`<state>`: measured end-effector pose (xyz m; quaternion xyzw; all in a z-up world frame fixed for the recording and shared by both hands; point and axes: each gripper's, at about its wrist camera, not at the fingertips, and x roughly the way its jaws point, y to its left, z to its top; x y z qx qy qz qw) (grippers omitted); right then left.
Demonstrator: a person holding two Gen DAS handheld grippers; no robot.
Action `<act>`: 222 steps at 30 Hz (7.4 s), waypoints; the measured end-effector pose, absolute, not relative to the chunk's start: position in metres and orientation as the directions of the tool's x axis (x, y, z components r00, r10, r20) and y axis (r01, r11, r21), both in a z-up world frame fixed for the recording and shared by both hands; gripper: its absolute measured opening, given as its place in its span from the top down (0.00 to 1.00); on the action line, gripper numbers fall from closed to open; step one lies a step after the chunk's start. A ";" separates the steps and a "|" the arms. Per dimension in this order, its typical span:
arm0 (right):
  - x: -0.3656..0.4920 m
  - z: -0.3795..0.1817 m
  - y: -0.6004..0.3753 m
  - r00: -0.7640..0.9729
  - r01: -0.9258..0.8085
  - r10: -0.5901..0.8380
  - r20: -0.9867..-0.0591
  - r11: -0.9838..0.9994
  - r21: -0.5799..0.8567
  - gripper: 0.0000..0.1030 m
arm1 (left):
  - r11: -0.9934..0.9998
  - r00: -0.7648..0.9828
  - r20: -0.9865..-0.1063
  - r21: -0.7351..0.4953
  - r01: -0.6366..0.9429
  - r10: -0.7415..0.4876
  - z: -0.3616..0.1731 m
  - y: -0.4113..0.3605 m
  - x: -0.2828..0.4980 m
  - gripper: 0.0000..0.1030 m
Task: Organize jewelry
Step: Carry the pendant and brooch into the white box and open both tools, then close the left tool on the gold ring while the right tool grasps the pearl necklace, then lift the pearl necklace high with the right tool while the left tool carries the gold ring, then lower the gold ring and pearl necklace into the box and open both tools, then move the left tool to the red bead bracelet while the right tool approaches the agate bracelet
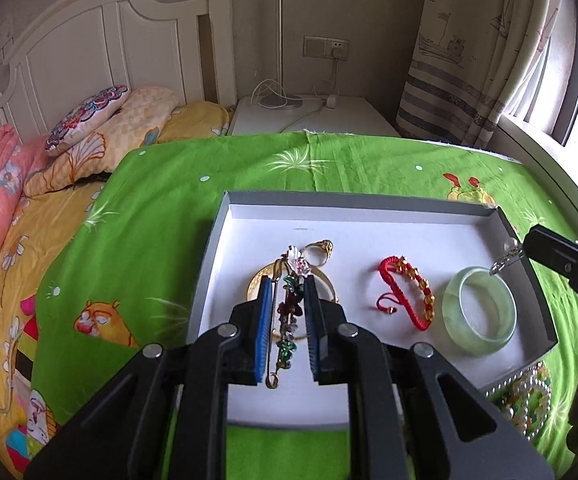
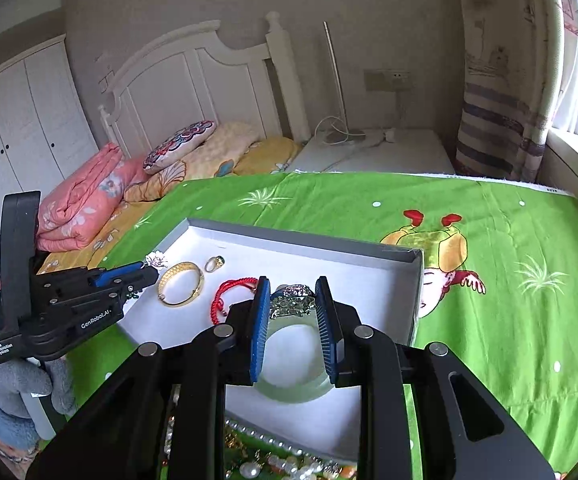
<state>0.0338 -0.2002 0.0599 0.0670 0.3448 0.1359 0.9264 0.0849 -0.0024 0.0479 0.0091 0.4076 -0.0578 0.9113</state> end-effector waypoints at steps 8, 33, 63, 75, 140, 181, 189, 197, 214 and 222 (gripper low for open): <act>0.064 0.047 -0.221 0.697 -0.144 0.301 -0.651 0.948 0.284 0.76 | 0.976 0.612 -0.765 -0.104 0.189 -0.200 0.045 -0.023 0.127 0.85; -0.040 0.055 -0.275 0.740 -0.141 0.336 -0.583 0.924 0.354 0.43 | 0.996 0.746 -0.661 -0.030 0.086 -0.084 0.060 0.015 0.025 0.08; -0.103 0.022 -0.205 0.668 -0.259 0.309 -0.677 0.950 0.178 0.91 | 0.967 0.642 -0.723 -0.190 0.169 -0.255 0.014 0.024 -0.059 0.06; -0.131 0.041 -0.240 0.712 -0.248 0.387 -0.585 0.919 0.306 0.91 | 0.892 0.662 -0.707 0.100 0.440 -0.247 0.031 -0.086 -0.048 0.09; -0.068 0.219 -0.177 0.880 -0.328 0.336 -0.337 0.941 0.083 0.91 | 0.993 0.786 -0.618 0.084 0.077 -0.008 0.105 0.031 -0.023 0.95; 0.059 0.017 -0.214 0.632 -0.191 0.134 -0.764 0.982 0.014 0.89 | 0.989 0.759 -0.648 0.070 0.131 -0.054 0.036 -0.014 0.047 0.02; 0.024 0.048 -0.229 0.679 -0.248 0.321 -0.660 0.947 0.204 0.35 | 0.972 0.776 -0.628 0.215 0.093 0.064 0.037 -0.017 0.033 0.02; -0.049 0.070 -0.238 0.729 -0.231 0.309 -0.611 0.951 0.205 0.33 | 1.000 0.737 -0.676 -0.010 -0.004 -0.004 0.045 0.043 -0.015 0.02; -0.121 0.018 -0.246 0.690 -0.156 0.300 -0.659 0.950 0.269 0.33 | 0.976 0.602 -0.780 -0.049 0.211 -0.169 0.006 -0.026 -0.055 0.33; -0.120 0.015 -0.238 0.679 -0.179 0.299 -0.671 0.953 0.244 0.33 | 0.976 0.616 -0.773 -0.021 0.217 -0.153 0.007 -0.029 -0.057 0.88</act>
